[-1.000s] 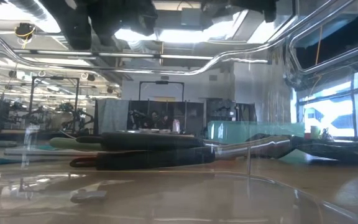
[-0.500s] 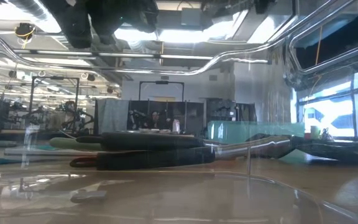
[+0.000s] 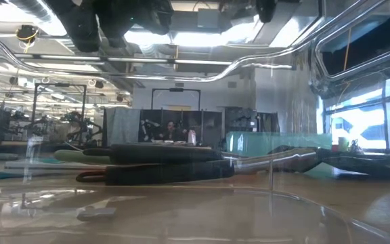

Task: Pick & Place Kitchen Items
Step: Put the black spatula into the green bin

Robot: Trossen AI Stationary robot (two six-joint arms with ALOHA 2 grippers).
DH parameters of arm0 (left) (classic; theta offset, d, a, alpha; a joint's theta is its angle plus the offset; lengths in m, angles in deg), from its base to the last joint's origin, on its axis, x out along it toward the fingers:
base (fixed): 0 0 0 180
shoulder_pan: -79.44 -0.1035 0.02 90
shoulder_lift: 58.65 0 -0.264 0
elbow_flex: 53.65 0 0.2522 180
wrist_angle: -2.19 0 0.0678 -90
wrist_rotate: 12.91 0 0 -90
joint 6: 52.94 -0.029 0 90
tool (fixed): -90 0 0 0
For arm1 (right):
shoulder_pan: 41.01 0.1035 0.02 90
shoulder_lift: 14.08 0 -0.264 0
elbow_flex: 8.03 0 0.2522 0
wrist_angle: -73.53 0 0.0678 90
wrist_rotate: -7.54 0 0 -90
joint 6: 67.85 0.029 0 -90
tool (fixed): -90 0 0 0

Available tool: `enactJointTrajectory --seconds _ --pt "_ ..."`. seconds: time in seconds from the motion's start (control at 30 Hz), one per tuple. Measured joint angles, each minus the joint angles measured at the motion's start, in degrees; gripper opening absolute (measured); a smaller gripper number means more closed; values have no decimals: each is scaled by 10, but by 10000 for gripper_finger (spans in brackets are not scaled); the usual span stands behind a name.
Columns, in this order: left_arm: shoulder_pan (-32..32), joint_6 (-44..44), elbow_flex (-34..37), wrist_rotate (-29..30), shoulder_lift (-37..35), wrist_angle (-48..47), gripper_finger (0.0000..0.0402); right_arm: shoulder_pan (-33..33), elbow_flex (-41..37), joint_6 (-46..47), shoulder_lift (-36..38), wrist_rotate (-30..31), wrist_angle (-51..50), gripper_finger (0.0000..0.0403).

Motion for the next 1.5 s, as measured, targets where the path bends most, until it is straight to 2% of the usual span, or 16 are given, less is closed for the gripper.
enactJointTrajectory --seconds 0.33,0.43,0.57,0.77,0.83,0.9,1.03,1.13,1.37,1.5 --pt "-3 1 0 0 0 -18 65 0 24 -9 -12 -1 4 200" --pt "-5 -2 0 0 1 -18 65 0 24 -5 -12 -1 -9 186" --pt "-5 -3 0 -2 1 -18 65 -1 24 6 -18 -1 0 142" --pt "-5 -9 1 -7 1 -20 65 -2 24 47 -32 -2 -2 33" --pt "-4 -9 1 -6 2 -20 65 -2 24 61 -34 -2 -2 13" --pt "-4 -14 1 -6 2 -20 76 -2 24 88 -35 -2 -1 9" --pt "-11 -48 1 6 2 -6 140 -2 24 166 -33 4 3 5" --pt "-23 -78 0 16 1 6 171 -2 24 224 -30 5 6 4" --pt "-80 -145 0 31 2 -16 181 -2 24 347 -26 2 -3 3" --pt "-123 -199 0 46 2 -30 177 -2 24 397 -25 35 -43 2"
